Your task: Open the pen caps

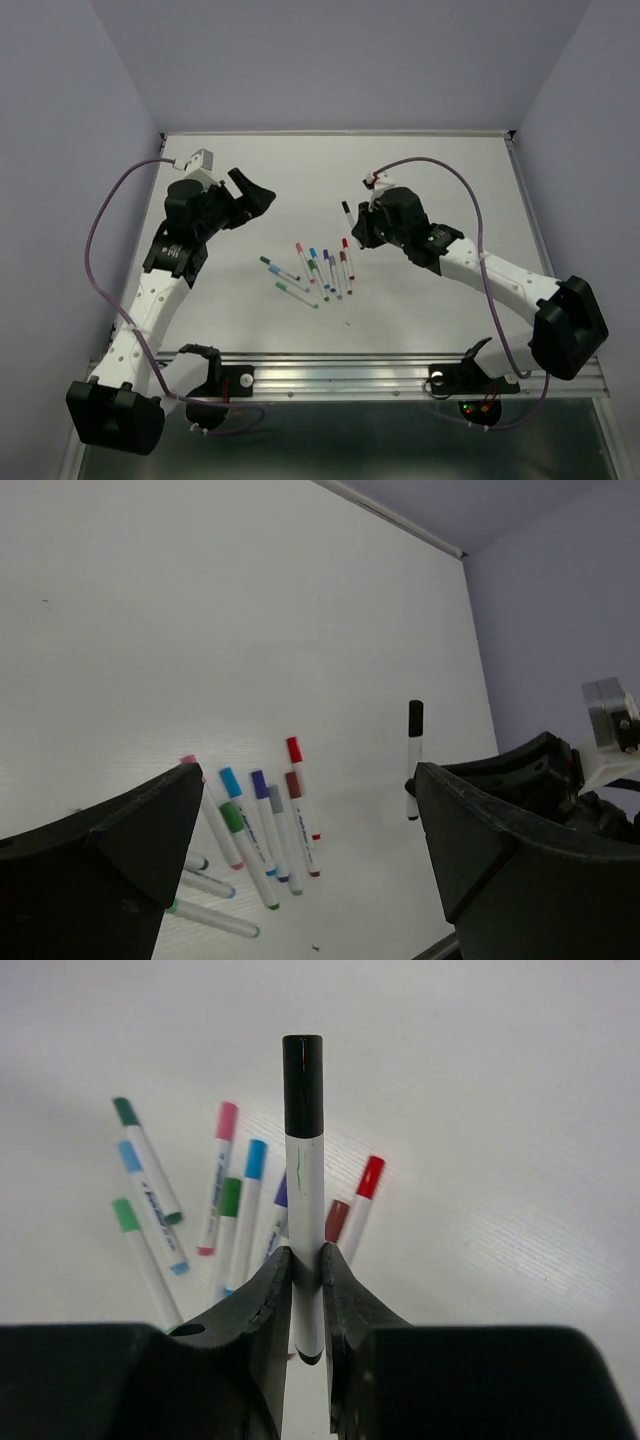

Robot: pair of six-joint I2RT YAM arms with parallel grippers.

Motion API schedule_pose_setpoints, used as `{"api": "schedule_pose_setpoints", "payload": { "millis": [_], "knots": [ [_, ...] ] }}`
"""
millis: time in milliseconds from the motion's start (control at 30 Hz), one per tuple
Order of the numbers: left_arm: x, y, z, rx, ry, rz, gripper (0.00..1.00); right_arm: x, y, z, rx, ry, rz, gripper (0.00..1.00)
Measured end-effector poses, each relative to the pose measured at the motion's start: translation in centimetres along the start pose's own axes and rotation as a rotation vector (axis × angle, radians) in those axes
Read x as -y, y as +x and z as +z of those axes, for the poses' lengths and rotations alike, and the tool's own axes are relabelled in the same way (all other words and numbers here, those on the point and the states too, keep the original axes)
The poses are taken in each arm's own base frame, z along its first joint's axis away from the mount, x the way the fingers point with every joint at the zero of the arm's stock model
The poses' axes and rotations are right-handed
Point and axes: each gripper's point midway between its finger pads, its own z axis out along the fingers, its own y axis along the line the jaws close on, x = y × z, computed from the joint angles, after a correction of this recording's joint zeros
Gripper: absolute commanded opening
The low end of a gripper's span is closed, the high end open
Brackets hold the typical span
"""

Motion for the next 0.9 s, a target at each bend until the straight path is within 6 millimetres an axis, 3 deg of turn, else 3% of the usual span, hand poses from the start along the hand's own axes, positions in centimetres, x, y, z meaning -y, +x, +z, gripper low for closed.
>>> {"api": "schedule_pose_setpoints", "payload": {
  "millis": [133, 267, 367, 667, 900],
  "knots": [
    [4.6, 1.8, -0.1, -0.045, 0.162, 0.043, 0.99, -2.7, -2.7, -2.2, 0.092, -0.145, -0.001, 0.01],
    [9.7, 3.7, -0.6, -0.09, 0.35, 0.074, 0.99, -5.2, -2.0, -3.3, 0.074, -0.292, -0.008, 0.01],
    [11.5, 4.7, -0.1, -0.115, 0.414, 0.071, 0.99, -6.5, -1.9, -4.1, 0.072, -0.373, -0.005, 0.01],
    [12.3, 7.8, 2.4, -0.197, 0.421, 0.045, 0.94, -8.6, -3.6, -6.1, 0.126, -0.486, 0.007, 0.01],
    [12.4, 8.7, 2.9, -0.216, 0.418, 0.043, 0.85, -9.0, -3.8, -6.3, 0.132, -0.511, 0.017, 0.01]
  ]
}}
